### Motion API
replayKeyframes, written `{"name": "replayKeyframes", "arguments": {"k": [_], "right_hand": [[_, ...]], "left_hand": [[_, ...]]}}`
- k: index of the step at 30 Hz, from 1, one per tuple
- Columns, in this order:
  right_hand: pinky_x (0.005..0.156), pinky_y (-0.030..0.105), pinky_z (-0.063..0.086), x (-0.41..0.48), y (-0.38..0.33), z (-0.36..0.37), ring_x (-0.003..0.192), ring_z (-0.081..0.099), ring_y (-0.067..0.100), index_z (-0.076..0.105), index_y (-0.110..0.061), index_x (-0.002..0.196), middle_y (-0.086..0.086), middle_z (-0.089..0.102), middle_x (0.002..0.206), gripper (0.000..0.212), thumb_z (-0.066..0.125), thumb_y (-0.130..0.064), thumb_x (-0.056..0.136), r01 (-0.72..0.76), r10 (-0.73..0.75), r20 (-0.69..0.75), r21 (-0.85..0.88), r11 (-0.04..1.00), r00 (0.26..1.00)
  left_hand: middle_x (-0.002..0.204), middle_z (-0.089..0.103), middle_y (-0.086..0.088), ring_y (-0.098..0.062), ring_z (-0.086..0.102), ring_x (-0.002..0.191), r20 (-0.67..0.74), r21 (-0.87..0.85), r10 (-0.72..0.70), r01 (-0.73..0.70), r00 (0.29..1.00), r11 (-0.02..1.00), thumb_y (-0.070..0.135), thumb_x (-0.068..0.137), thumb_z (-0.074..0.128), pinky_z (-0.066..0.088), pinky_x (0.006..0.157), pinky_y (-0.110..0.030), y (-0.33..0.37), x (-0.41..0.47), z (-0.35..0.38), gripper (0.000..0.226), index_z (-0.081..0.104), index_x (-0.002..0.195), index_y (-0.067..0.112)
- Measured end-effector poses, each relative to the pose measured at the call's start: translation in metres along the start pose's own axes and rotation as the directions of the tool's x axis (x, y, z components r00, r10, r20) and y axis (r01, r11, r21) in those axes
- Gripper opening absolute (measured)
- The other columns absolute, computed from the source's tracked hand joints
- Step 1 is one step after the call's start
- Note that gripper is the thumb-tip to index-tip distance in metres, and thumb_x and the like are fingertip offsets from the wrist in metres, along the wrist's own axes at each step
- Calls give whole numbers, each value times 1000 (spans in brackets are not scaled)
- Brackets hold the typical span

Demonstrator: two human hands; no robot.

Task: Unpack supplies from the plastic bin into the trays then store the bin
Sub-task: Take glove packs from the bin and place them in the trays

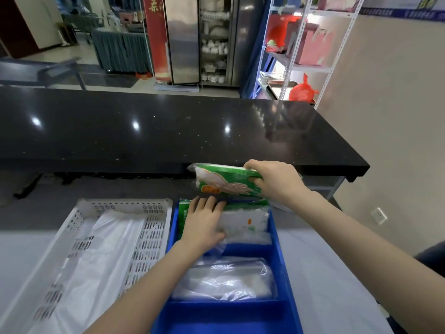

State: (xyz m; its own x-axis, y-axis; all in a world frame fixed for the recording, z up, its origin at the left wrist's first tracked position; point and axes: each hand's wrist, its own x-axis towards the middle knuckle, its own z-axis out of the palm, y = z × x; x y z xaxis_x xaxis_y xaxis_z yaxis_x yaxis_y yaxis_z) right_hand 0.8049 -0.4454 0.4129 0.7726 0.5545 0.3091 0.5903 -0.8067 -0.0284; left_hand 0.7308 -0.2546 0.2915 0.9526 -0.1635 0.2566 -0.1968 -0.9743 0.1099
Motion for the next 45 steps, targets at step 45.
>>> {"name": "replayKeyframes", "arguments": {"k": [45], "right_hand": [[98, 40, 45, -16, 3, 114, 126, 46, 24, 31, -30, 144, 2, 47, 142, 61, 36, -62, 92, -201, 170, 429, 26, 979, 887]], "left_hand": [[139, 43, -6, -28, 36, 129, 139, 0, 15, -15, 990, 1000, 46, 78, 64, 18, 114, -50, -28, 24, 13, 71, 30, 140, 36]]}}
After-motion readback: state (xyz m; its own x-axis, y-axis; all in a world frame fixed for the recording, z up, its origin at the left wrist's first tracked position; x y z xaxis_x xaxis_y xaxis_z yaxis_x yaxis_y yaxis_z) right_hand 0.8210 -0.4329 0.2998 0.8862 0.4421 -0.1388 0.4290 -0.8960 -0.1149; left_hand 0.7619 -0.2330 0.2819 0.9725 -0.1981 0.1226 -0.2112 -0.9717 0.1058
